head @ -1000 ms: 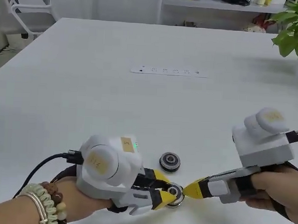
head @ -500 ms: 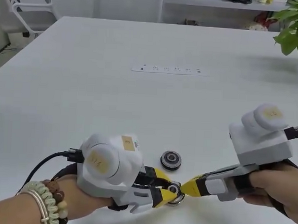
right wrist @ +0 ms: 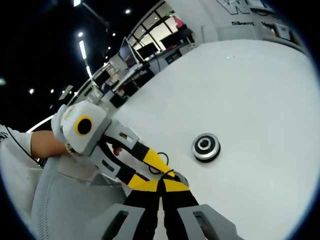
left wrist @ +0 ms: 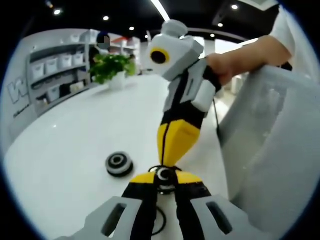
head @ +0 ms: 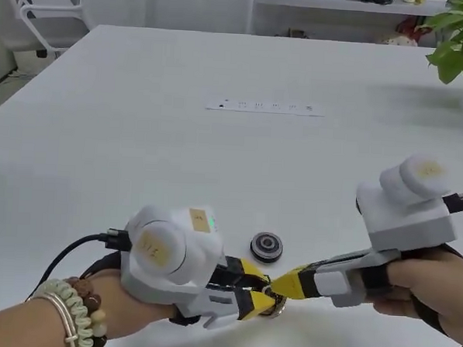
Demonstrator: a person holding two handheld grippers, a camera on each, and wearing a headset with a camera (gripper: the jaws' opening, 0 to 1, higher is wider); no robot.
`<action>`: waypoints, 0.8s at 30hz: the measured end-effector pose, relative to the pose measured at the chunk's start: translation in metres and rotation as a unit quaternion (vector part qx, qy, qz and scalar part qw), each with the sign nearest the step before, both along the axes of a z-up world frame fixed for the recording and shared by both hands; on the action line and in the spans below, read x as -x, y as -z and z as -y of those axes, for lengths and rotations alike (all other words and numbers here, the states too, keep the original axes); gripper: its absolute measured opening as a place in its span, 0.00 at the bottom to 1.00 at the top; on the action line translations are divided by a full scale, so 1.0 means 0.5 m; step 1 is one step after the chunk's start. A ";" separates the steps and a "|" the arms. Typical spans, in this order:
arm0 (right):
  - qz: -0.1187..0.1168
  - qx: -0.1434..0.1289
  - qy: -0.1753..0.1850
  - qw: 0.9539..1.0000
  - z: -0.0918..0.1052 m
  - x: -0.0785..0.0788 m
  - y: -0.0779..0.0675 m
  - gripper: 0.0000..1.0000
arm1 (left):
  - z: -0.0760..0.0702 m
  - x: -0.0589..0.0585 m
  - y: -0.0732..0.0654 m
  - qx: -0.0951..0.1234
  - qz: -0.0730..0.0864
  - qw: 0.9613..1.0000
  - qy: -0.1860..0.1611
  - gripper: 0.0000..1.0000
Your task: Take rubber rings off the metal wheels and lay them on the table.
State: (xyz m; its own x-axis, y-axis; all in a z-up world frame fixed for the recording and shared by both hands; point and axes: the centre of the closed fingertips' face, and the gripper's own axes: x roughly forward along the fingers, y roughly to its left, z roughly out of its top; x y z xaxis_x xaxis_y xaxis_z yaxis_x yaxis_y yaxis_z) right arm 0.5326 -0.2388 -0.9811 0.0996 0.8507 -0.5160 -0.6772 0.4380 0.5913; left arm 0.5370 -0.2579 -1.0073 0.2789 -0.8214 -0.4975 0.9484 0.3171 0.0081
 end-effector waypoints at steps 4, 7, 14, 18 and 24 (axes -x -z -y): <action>0.006 0.027 -0.002 1.000 0.018 -0.005 0.018 0.00 | 0.000 0.000 0.000 0.001 -0.001 1.000 -0.001 0.13; -0.001 0.033 0.014 0.999 0.028 -0.011 0.024 0.00 | 0.001 0.001 0.000 0.002 -0.007 1.000 -0.008 0.13; -0.011 0.052 0.020 0.998 0.033 -0.005 0.040 0.00 | 0.002 0.001 -0.001 -0.002 -0.002 1.000 -0.007 0.14; -0.008 0.054 0.018 0.998 0.031 -0.004 0.039 0.00 | 0.004 0.001 -0.001 -0.006 -0.002 1.000 -0.007 0.14; -0.017 0.049 0.025 0.998 0.030 -0.001 0.035 0.00 | 0.007 0.004 -0.005 -0.021 0.006 1.000 0.002 0.15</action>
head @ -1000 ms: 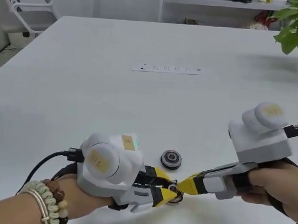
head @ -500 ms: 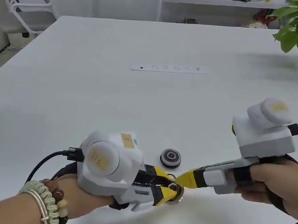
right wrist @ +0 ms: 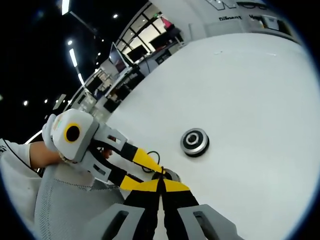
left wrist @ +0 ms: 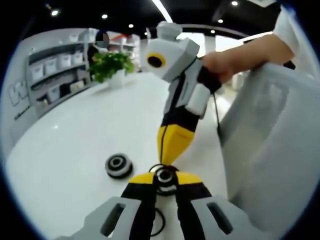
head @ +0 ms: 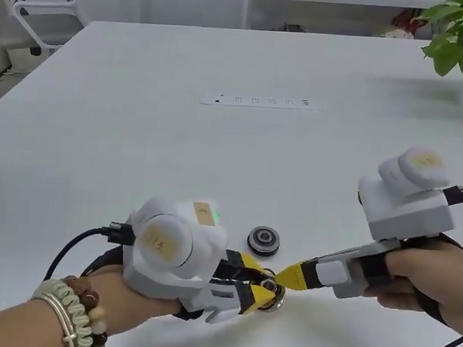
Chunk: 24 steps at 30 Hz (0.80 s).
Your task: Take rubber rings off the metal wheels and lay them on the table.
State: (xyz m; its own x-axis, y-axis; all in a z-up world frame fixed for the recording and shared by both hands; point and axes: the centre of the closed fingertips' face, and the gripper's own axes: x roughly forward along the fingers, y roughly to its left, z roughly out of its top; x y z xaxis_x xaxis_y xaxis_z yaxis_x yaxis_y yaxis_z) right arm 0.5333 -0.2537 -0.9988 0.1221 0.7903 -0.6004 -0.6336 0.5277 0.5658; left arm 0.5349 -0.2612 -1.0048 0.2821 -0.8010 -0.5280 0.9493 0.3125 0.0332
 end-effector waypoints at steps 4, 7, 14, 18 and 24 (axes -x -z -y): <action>-0.004 -0.009 0.007 1.000 0.000 -0.002 -0.007 0.00 | 0.002 0.006 -0.005 -0.005 0.000 1.000 0.010 0.20; -0.006 -0.010 0.010 1.000 0.002 -0.004 -0.008 0.00 | 0.005 0.012 -0.008 -0.002 -0.007 1.000 0.015 0.25; -0.003 -0.021 0.019 1.000 0.003 -0.010 -0.020 0.00 | 0.009 0.012 -0.042 0.008 0.013 1.000 0.019 0.29; -0.003 -0.028 0.023 0.999 0.003 -0.012 -0.026 0.00 | 0.008 0.009 -0.068 0.019 0.019 1.000 0.016 0.34; -0.001 -0.035 0.021 0.999 0.000 -0.013 -0.034 0.00 | -0.002 0.009 -0.082 0.019 0.023 0.999 0.013 0.45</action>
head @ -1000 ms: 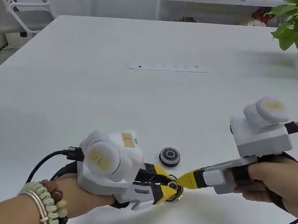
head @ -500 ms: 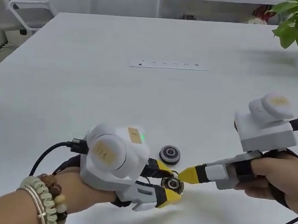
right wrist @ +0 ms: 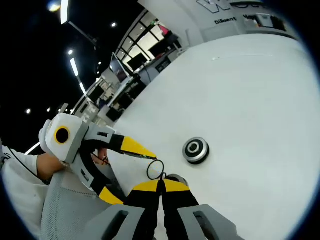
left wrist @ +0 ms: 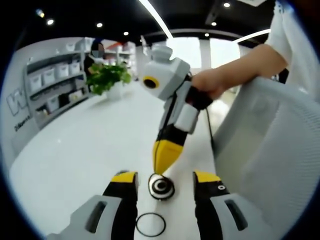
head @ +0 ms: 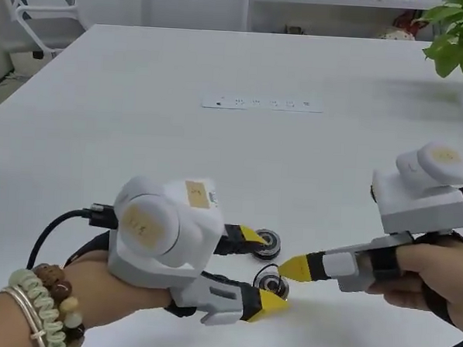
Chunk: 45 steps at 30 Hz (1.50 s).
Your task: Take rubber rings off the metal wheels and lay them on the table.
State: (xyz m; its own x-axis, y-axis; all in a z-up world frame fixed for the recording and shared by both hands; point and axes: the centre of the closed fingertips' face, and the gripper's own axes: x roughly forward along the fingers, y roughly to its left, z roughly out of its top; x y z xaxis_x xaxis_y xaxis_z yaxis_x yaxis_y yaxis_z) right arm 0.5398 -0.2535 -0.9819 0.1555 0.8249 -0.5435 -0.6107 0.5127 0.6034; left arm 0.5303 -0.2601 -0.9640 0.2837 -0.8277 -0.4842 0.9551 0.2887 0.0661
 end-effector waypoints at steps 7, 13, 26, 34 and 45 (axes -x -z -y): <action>0.006 -0.020 0.015 1.000 0.002 -0.010 -0.019 0.00 | -0.014 0.002 -0.014 -0.008 0.013 1.000 0.002 0.53; 0.012 -0.034 0.018 0.999 -0.002 -0.013 -0.035 0.00 | -0.037 0.001 -0.031 -0.002 0.011 1.000 -0.003 0.55; 0.026 -0.046 -0.006 0.999 -0.024 -0.001 -0.054 0.00 | -0.097 0.010 -0.068 0.029 -0.007 0.999 -0.042 0.66; 0.032 -0.049 -0.023 0.998 -0.038 0.012 -0.061 0.00 | -0.113 0.024 -0.088 0.048 -0.011 0.997 -0.058 0.76; 0.037 -0.049 -0.050 0.997 -0.061 0.032 -0.065 0.00 | -0.174 0.044 -0.083 0.045 -0.021 0.994 -0.096 0.76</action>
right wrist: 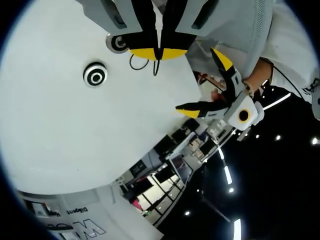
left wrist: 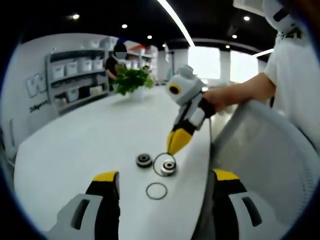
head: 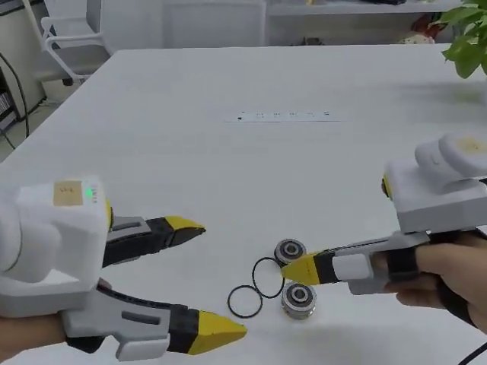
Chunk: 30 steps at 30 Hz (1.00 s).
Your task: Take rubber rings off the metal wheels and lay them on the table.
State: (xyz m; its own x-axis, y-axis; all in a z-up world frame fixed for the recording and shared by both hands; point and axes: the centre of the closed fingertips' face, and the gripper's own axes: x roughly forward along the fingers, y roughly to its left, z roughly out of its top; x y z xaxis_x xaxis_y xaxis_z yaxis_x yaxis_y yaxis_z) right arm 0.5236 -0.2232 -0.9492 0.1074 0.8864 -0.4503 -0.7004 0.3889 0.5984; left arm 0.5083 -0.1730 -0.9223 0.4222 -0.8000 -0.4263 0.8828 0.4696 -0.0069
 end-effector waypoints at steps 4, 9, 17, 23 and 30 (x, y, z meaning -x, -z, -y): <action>0.003 0.001 -0.015 1.000 -0.013 0.010 0.001 0.00 | -0.023 0.001 0.007 0.002 -0.013 1.000 -0.016 0.77; 0.011 0.018 -0.037 0.999 -0.025 0.025 0.015 0.00 | -0.029 -0.002 0.002 0.015 -0.015 1.000 -0.021 0.80; 0.032 0.058 -0.067 0.996 -0.040 0.038 0.054 0.00 | -0.037 0.009 0.043 -0.023 -0.028 0.999 -0.009 0.88; 0.034 0.070 -0.089 0.993 -0.058 0.051 0.075 0.00 | -0.039 0.010 0.053 -0.035 -0.033 0.999 -0.007 0.88; 0.068 0.107 -0.088 0.988 -0.059 0.044 0.103 0.00 | -0.039 0.015 0.063 -0.046 -0.038 0.998 -0.001 0.88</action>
